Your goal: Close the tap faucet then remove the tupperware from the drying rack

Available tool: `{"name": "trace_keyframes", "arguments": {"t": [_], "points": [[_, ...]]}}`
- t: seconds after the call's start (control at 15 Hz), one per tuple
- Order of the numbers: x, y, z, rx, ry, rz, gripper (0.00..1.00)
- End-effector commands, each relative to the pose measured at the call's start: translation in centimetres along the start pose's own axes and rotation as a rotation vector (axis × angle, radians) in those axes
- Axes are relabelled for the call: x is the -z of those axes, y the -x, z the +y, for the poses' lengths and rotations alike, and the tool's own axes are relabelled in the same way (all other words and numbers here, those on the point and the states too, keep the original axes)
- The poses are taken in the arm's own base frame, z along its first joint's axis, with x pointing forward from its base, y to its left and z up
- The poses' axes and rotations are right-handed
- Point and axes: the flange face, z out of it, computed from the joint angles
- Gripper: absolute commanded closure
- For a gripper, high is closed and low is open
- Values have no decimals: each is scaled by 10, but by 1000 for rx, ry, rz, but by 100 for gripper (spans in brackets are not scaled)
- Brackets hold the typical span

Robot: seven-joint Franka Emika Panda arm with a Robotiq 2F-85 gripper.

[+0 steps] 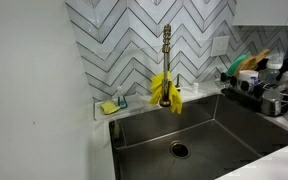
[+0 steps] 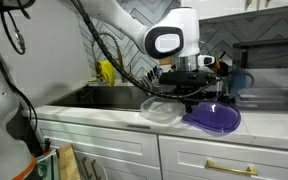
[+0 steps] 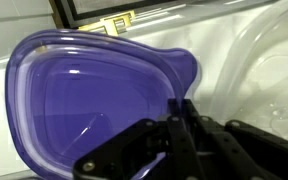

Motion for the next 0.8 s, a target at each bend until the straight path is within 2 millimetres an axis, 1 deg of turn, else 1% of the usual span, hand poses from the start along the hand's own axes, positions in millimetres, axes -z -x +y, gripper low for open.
{"name": "trace_keyframes", "arguments": {"t": [0.0, 0.07, 0.4, 0.47, 0.67, 0.73], "points": [[-9, -6, 9, -6, -16, 23, 83], [-7, -7, 12, -16, -12, 28, 66], [9, -9, 30, -39, 23, 57, 30], [13, -9, 31, -46, 20, 63, 21], [23, -5, 35, -119, 2, 30, 1], [27, -2, 37, -160, 2, 4, 0]]}}
